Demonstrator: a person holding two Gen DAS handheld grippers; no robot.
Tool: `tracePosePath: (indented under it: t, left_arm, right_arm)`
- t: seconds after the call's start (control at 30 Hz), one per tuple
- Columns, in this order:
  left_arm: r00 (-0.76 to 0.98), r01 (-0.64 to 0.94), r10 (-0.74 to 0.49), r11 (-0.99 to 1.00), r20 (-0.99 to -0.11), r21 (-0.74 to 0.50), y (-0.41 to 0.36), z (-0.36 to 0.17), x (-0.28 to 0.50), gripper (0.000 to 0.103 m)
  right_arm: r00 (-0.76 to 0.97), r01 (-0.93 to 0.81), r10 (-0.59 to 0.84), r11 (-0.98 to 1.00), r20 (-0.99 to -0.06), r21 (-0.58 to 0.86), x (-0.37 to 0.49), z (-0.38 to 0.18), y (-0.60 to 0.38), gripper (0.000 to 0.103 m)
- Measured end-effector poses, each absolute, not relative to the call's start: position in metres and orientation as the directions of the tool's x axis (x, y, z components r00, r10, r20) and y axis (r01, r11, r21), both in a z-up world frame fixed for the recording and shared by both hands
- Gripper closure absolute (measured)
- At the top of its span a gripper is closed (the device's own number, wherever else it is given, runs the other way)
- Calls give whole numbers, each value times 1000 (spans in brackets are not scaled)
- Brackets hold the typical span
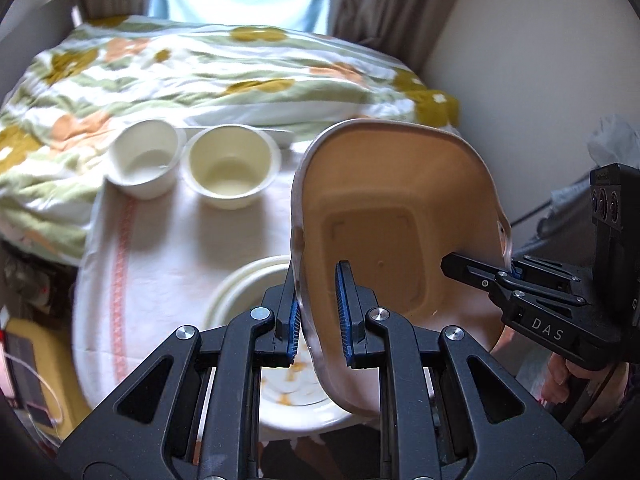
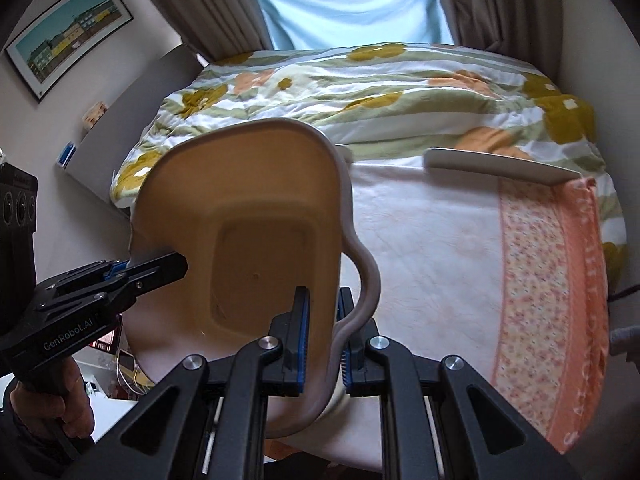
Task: Organize plates and bowls
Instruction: 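Carry the pink basin with both grippers and lower it onto the orange runner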
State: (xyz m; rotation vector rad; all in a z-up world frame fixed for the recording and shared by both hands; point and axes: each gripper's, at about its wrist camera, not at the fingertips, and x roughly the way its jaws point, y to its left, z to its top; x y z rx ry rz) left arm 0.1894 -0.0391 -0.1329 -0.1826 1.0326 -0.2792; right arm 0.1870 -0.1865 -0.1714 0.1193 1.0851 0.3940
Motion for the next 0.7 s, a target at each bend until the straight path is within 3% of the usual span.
tracePosePath:
  t: [0.3, 0.7]
  left_arm:
    - [365, 249, -370, 923, -854, -294, -164, -177, 207, 89]
    - [249, 250, -336, 928, -908, -275, -233, -256, 213, 89]
  right_arm:
    - [415, -92, 279, 960, -866, 265, 179, -192, -287, 91]
    - [327, -44, 253, 967, -910, 252, 186, -265, -347, 91]
